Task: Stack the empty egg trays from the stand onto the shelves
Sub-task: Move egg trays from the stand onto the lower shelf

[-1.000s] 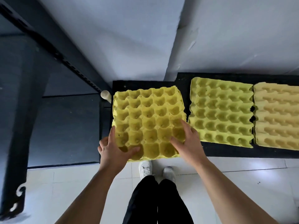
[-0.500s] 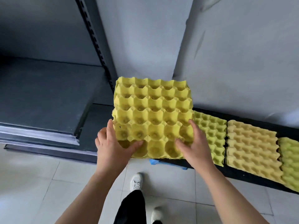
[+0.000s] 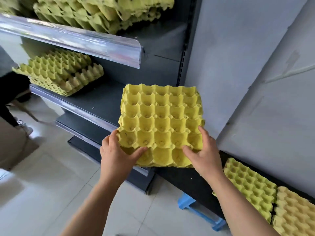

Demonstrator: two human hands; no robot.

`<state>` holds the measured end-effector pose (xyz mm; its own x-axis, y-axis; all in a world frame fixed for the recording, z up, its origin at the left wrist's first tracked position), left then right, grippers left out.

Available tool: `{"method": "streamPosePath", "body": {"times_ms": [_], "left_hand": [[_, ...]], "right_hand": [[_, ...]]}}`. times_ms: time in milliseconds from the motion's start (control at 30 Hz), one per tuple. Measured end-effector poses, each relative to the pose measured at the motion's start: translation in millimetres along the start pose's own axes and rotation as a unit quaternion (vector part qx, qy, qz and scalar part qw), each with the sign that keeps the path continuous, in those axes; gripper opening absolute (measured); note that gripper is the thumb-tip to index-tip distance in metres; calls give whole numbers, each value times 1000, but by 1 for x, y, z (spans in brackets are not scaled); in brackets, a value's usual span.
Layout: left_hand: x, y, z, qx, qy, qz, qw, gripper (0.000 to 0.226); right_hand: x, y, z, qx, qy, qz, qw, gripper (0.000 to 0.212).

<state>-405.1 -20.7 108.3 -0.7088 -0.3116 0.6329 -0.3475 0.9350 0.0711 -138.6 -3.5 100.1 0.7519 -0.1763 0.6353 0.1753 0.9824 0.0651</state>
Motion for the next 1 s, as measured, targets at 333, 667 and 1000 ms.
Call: {"method": "streamPosePath", "body": {"times_ms": [333, 667, 1000], "left_hand": [[156, 103, 105, 25, -11, -84, 996, 92], [275, 235, 178, -5, 6, -24, 1000, 123], [302, 376, 215, -23, -34, 18, 999, 123]], "right_hand": [[-155, 33, 162, 59, 8, 40, 997, 81], [-284, 76, 290, 59, 26, 21, 998, 78], [-373, 162, 345, 52, 10, 15, 998, 77]]}}
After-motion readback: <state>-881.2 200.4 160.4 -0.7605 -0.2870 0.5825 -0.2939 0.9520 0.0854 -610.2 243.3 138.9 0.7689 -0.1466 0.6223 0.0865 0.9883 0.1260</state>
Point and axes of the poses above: each hand's wrist, its own y-axis towards the middle knuckle, its own x-axis out of the back of the hand, z = x × y, the point moved 5 cm from there along y, towards the middle knuckle
